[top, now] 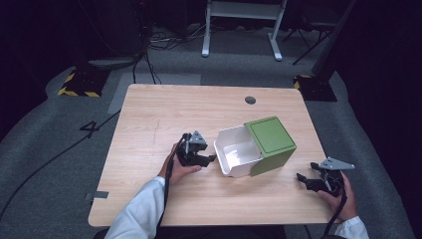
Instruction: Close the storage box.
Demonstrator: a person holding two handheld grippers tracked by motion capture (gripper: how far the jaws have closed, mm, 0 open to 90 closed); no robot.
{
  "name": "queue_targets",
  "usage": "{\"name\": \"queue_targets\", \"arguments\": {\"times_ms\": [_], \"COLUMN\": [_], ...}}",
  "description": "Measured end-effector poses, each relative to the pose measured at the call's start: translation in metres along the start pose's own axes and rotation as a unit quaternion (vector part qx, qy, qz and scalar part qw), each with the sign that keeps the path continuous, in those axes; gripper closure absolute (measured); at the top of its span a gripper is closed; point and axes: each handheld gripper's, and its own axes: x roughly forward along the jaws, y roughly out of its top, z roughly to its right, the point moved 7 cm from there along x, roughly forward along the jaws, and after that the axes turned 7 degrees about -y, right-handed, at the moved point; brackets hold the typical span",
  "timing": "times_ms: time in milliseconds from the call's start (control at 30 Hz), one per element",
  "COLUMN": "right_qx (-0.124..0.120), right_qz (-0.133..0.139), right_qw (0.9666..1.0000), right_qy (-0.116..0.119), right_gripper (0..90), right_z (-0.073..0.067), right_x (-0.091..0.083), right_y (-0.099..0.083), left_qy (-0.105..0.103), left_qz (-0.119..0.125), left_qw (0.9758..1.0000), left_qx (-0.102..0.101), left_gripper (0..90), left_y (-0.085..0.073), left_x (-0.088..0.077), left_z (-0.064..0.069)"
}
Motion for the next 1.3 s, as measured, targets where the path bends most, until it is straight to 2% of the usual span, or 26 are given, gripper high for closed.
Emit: {"name": "queue_targets", "arguments": {"times_ms": [100, 267, 300, 433, 733, 1100, 1133, 1300], "right_qx": [0.000, -0.001, -0.001, 0.000, -0.003, -0.001, 0.000, -0.001], "right_qz": [0.000, 0.000, 0.000, 0.000, 0.000, 0.000, 0.000, -0.001], "right_qw": [1.0000, 1.0000, 1.0000, 1.0000, 1.0000, 1.0000, 1.0000, 1.0000], "right_qy": [0.001, 0.000, 0.000, 0.001, 0.001, 0.003, 0.003, 0.004], "right_gripper": [20.8, 20.8, 20.8, 20.8, 20.8, 20.8, 20.8, 20.7], "right_z": [0.000, 0.000, 0.000, 0.000, 0.000, 0.000, 0.000, 0.000], "right_x": [0.000, 0.000, 0.000, 0.000, 0.000, 0.000, 0.000, 0.000], "right_y": [0.000, 0.000, 0.000, 0.000, 0.000, 0.000, 0.000, 0.000], "left_qy": [-0.008, -0.012, -0.014, -0.017, -0.013, -0.008, -0.008, -0.016], "left_qz": [-0.013, -0.005, -0.007, -0.001, -0.016, -0.016, -0.015, 0.001], "left_qw": [0.9998, 0.9998, 0.9996, 0.9996, 0.9991, 0.9988, 0.9985, 0.9987], "left_qx": [0.011, 0.015, 0.022, 0.021, 0.038, 0.046, 0.052, 0.049], "left_gripper": [41.1, 41.1, 41.1, 40.8, 40.2, 40.2, 40.2, 40.3], "left_y": [-0.001, 0.007, 0.009, 0.017, 0.024, 0.037, 0.039, 0.049], "left_x": [0.008, 0.018, 0.020, 0.028, 0.048, 0.054, 0.054, 0.053], "left_z": [0.006, 0.011, 0.012, 0.015, 0.021, 0.023, 0.024, 0.025]}}
